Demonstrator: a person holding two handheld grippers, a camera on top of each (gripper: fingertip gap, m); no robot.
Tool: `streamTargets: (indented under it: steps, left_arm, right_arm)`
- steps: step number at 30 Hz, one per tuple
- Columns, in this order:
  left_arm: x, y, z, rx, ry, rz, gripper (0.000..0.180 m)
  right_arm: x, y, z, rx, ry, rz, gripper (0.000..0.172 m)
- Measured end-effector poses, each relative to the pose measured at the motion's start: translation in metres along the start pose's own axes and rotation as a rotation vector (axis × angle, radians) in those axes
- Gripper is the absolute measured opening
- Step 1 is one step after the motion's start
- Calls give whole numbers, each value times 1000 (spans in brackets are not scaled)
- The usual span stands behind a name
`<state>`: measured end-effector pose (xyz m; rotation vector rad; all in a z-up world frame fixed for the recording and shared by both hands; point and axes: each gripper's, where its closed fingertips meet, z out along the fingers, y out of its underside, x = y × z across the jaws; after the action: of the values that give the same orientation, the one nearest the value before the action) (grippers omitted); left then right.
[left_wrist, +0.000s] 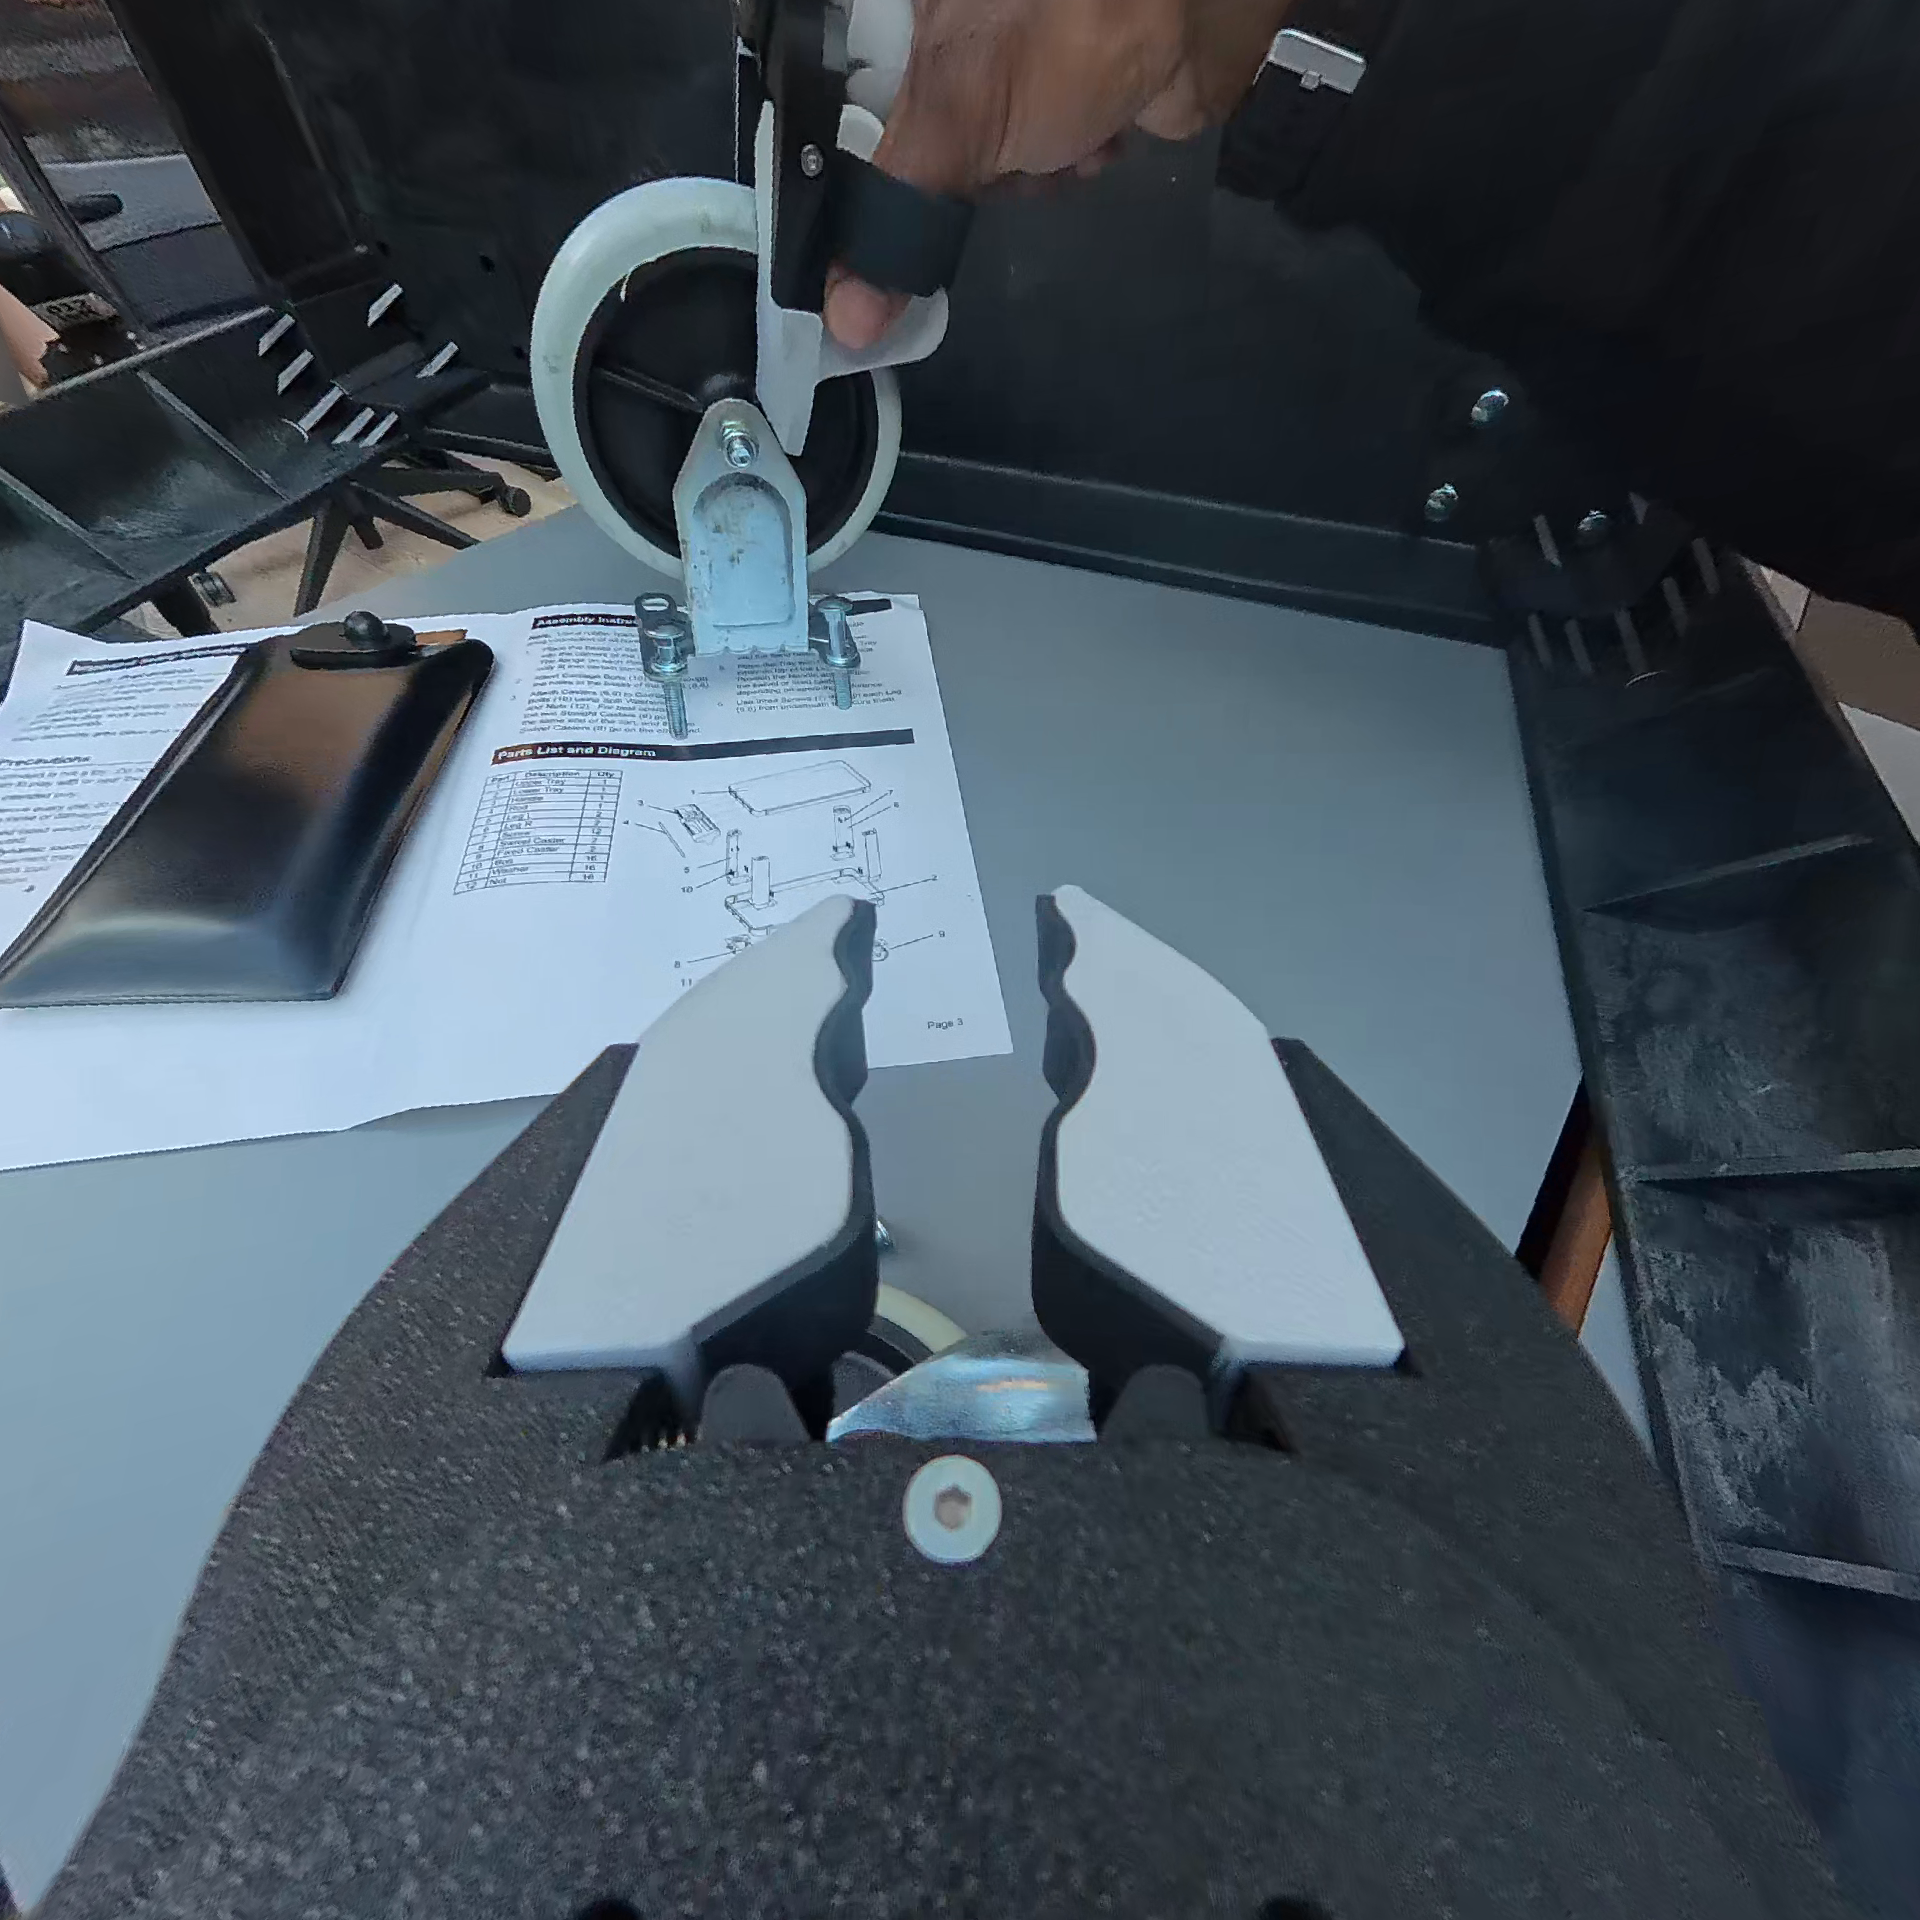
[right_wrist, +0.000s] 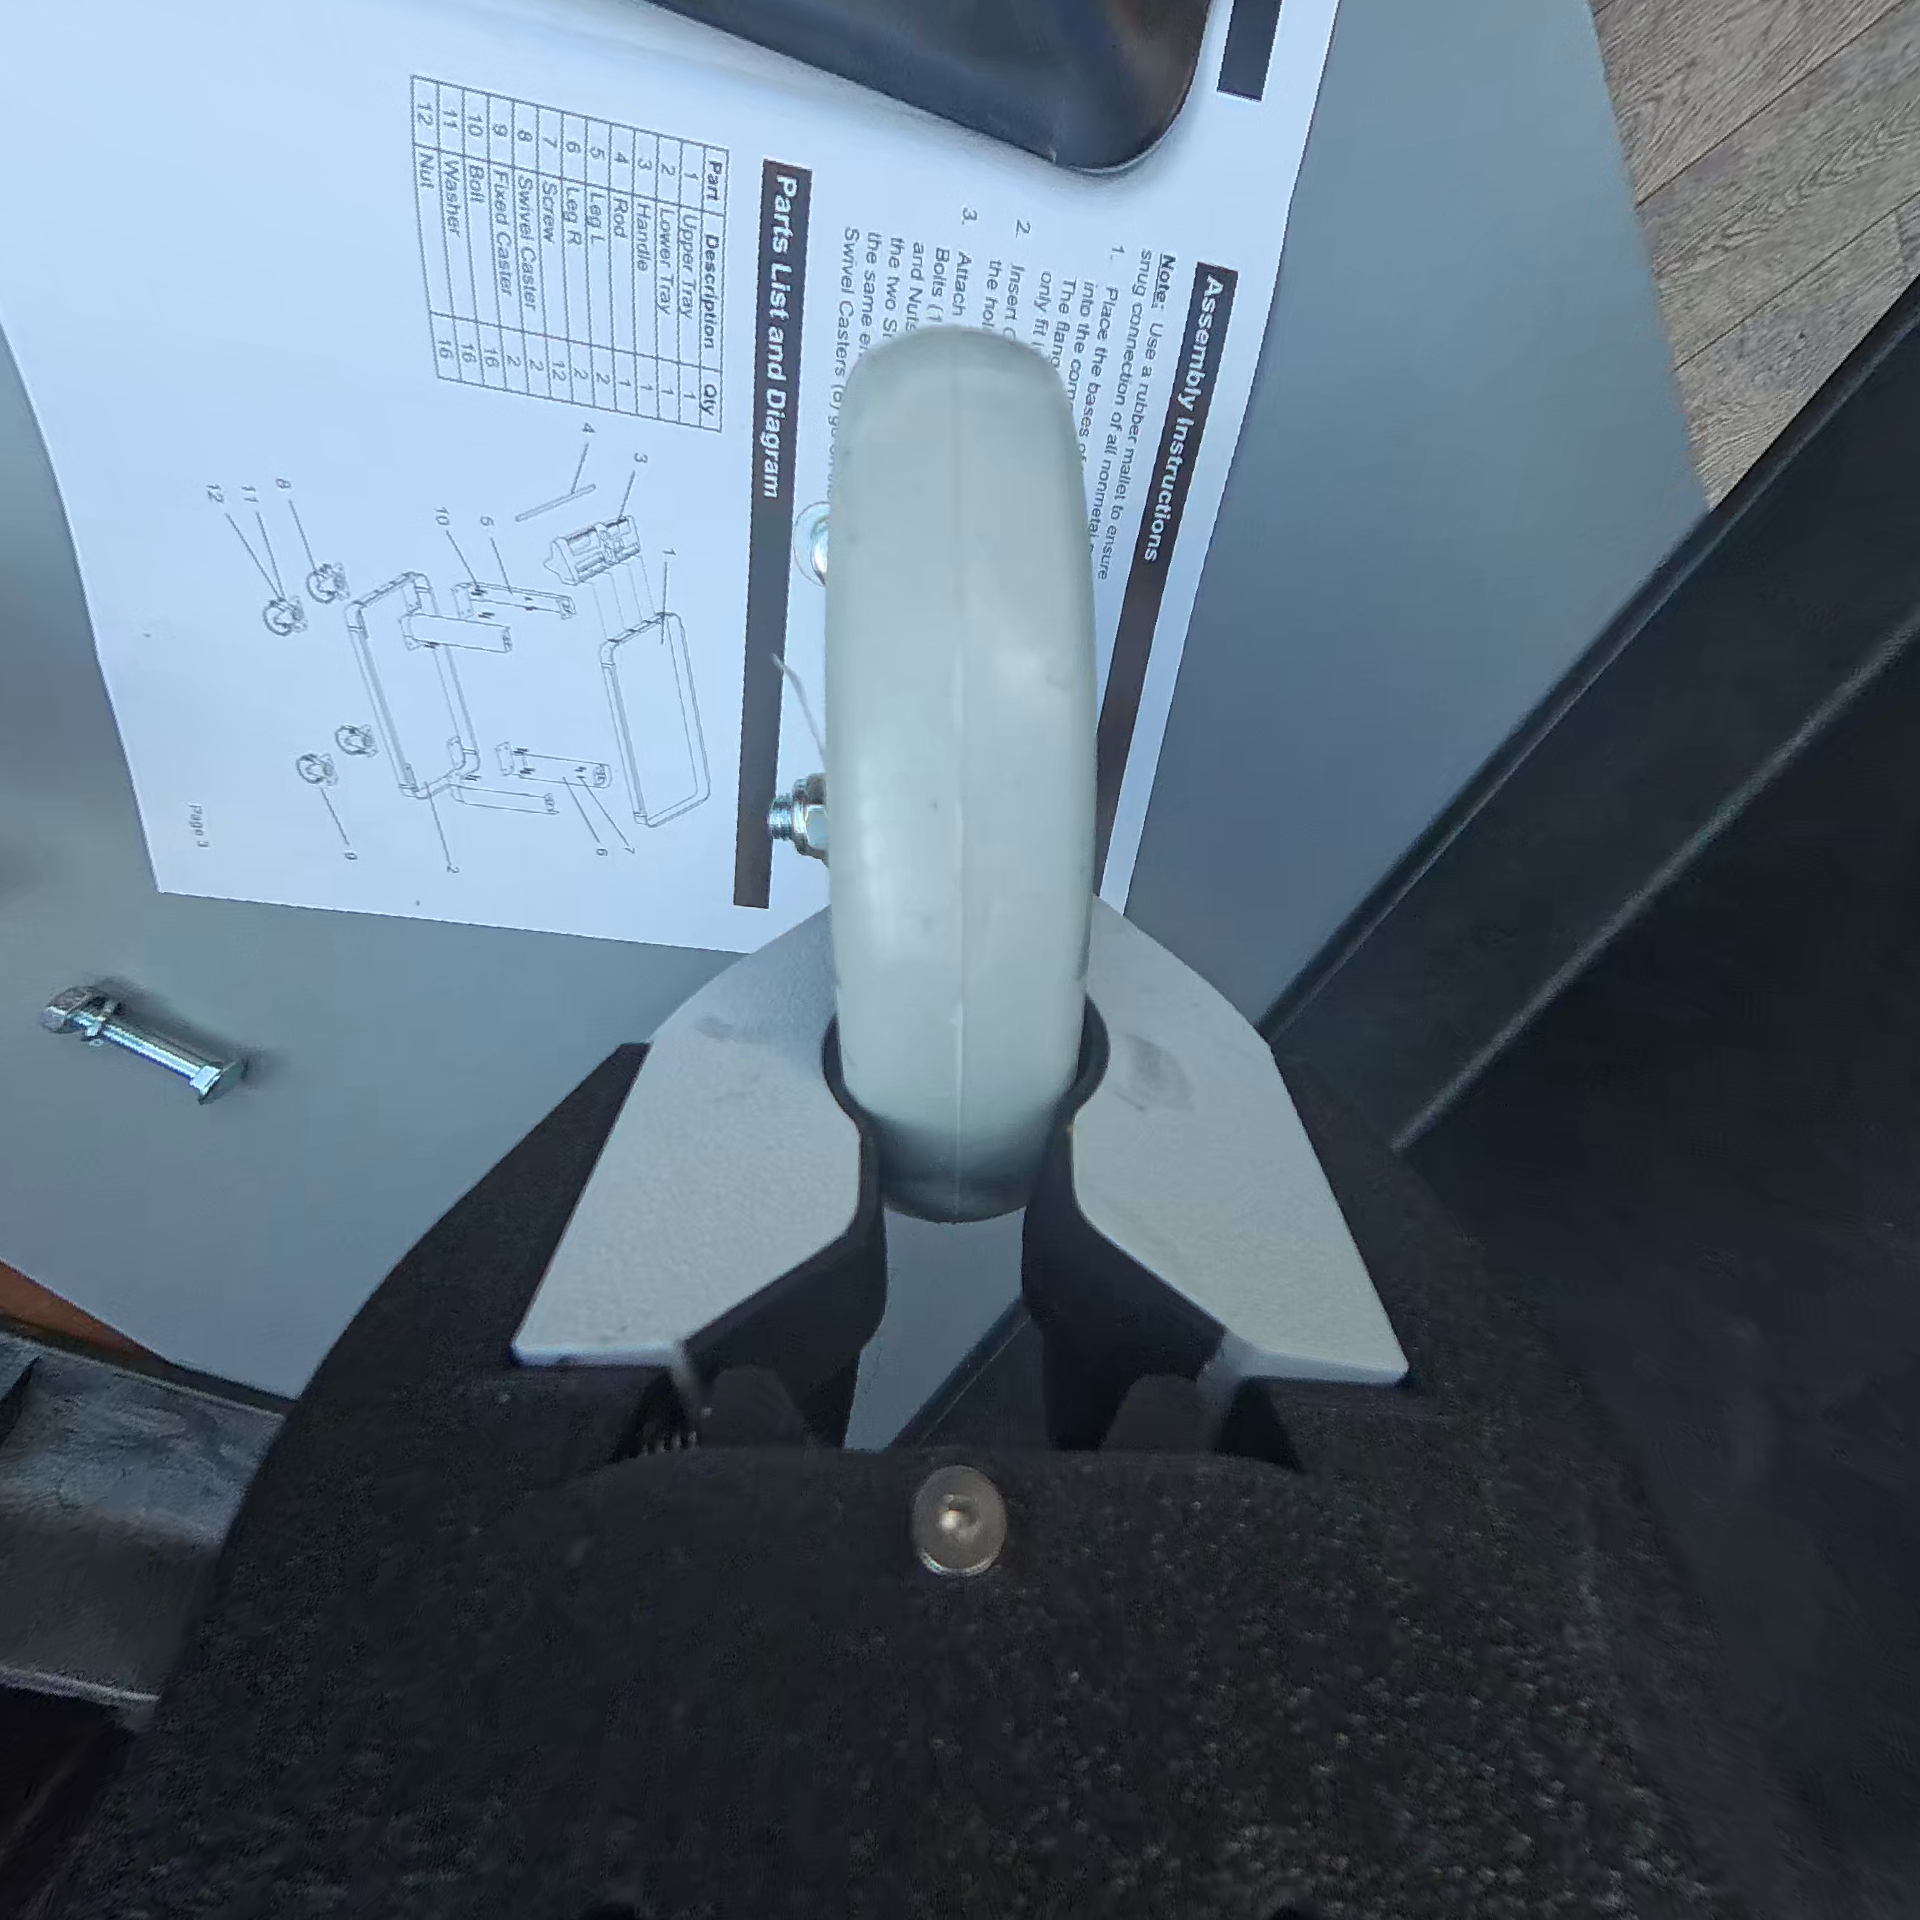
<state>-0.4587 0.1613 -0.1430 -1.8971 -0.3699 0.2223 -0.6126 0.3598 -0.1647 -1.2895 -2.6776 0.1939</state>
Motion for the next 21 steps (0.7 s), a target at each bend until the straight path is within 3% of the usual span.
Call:
streamTargets:
  steps: [6,21]
  left_arm:
    - [6,14,-5,7,4,-39,30]
    - [9,4,-9,45,17,-14,29]
  right_arm:
    - [0,4,3,-12,-3,10,29]
    - [-1,7,-3,1,-75,67,29]
